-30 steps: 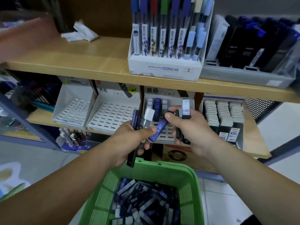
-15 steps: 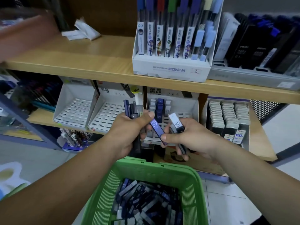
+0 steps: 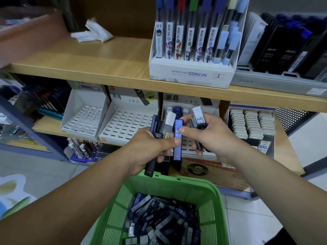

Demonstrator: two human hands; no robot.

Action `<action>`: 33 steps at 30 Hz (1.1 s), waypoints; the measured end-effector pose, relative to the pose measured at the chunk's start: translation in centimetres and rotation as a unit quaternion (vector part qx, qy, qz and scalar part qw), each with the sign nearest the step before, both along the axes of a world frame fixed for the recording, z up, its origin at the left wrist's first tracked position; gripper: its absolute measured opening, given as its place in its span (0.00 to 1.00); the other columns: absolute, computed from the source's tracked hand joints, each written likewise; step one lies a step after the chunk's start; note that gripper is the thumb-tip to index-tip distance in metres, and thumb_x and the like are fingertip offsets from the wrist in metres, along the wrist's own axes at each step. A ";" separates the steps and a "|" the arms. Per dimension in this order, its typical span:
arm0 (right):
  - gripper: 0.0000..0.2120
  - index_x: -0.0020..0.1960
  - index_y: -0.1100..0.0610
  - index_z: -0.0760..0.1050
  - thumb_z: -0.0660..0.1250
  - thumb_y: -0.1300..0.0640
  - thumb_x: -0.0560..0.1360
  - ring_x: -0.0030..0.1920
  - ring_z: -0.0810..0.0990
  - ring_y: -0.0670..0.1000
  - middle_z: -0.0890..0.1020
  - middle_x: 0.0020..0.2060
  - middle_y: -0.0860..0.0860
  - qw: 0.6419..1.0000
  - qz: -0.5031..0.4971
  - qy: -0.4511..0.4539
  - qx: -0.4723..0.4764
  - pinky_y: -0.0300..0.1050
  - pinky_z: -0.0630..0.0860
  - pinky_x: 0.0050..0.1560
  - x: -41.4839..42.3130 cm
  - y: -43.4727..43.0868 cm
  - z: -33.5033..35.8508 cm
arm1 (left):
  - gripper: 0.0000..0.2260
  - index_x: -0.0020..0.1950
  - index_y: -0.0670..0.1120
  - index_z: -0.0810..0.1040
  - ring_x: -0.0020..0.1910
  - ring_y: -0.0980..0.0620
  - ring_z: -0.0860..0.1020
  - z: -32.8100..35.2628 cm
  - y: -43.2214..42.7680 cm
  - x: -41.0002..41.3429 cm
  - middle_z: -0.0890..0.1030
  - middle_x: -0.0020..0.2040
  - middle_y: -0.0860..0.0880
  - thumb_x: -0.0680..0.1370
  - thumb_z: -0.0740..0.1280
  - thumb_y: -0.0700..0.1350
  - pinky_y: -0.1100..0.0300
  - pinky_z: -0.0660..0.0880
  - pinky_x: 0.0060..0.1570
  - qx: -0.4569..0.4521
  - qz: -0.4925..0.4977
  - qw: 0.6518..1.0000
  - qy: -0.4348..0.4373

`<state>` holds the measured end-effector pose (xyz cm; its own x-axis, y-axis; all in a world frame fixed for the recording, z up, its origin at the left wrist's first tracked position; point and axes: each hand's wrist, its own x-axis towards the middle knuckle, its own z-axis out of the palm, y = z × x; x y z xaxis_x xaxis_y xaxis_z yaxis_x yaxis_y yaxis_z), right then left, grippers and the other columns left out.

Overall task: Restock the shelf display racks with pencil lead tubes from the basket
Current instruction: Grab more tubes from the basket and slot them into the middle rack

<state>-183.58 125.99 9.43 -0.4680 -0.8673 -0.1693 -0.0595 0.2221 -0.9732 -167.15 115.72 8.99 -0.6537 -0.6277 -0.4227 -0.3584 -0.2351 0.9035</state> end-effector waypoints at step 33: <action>0.15 0.58 0.54 0.75 0.77 0.58 0.75 0.29 0.77 0.51 0.81 0.38 0.54 0.994 -0.058 0.066 0.061 0.44 0.73 0.26 -1.0 -3.5 -2.4 | 0.11 0.53 0.42 0.81 0.29 0.53 0.70 -2.3 -1.5 1.0 0.73 0.34 0.48 0.76 0.77 0.47 0.60 0.65 0.25 0.034 0.015 0.999 0.020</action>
